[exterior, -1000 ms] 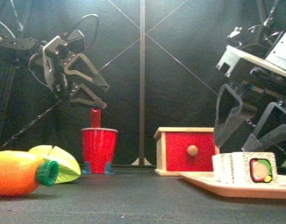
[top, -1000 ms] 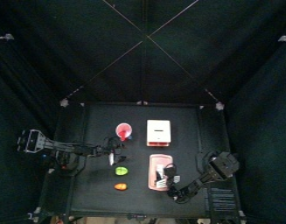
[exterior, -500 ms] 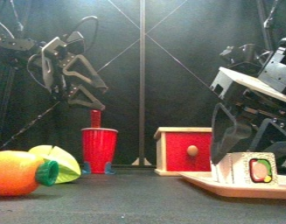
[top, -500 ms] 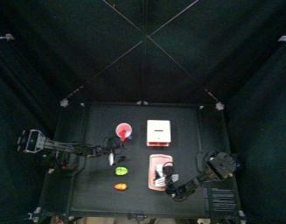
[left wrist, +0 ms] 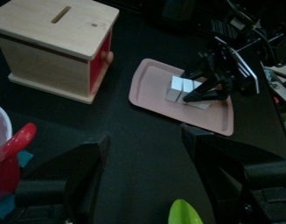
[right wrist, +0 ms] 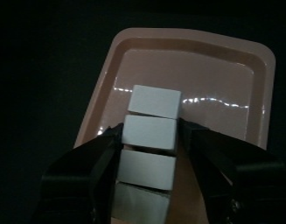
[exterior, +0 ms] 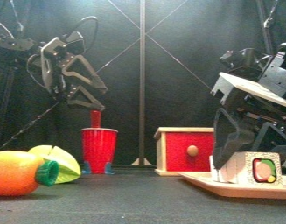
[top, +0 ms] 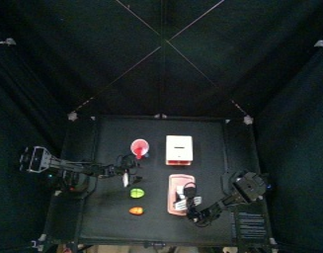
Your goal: Grab sushi roll
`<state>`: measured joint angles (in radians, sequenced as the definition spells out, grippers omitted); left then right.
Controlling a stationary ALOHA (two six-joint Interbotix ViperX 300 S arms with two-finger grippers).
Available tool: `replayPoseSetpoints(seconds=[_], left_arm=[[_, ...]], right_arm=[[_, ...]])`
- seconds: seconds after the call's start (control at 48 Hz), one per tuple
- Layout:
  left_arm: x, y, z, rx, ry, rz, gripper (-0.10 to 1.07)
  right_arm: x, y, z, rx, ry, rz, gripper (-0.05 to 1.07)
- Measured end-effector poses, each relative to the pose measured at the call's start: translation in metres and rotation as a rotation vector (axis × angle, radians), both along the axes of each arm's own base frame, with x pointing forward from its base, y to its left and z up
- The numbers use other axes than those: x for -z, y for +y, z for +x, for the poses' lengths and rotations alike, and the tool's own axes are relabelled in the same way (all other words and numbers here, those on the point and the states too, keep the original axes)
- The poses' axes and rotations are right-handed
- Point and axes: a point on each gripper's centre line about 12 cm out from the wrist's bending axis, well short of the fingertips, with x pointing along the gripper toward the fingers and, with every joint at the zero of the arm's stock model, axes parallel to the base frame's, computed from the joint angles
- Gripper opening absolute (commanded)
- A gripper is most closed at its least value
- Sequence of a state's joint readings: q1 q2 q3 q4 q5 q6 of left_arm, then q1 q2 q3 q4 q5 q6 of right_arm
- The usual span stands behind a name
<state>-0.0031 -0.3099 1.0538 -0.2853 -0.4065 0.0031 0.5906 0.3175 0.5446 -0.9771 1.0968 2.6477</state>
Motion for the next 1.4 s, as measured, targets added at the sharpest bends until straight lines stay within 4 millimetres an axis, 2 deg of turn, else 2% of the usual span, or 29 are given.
replayPoseSetpoints(seconds=[0.479, 0.646, 0.854, 1.083, 1.396], left_arm=[[-0.002, -0.001, -0.001, 0.005, -0.005, 0.002, 0.97], [-0.010, -0.008, -0.003, 0.031, -0.034, 0.008, 0.97], [-0.010, -0.011, -0.012, 0.044, -0.040, 0.006, 0.97], [-0.016, -0.011, -0.025, 0.044, -0.075, 0.004, 0.97], [-0.017, -0.011, -0.027, 0.038, -0.087, 0.000, 0.97]], right_arm=[[0.000, -0.001, -0.002, -0.008, 0.002, 0.000, 0.58], [-0.011, -0.004, -0.004, -0.014, -0.022, 0.007, 0.58], [-0.027, -0.005, -0.002, -0.045, -0.067, 0.004, 0.58], [-0.028, -0.006, -0.001, -0.060, -0.074, -0.008, 0.58], [-0.027, -0.013, 0.000, -0.047, -0.070, -0.017, 0.58]])
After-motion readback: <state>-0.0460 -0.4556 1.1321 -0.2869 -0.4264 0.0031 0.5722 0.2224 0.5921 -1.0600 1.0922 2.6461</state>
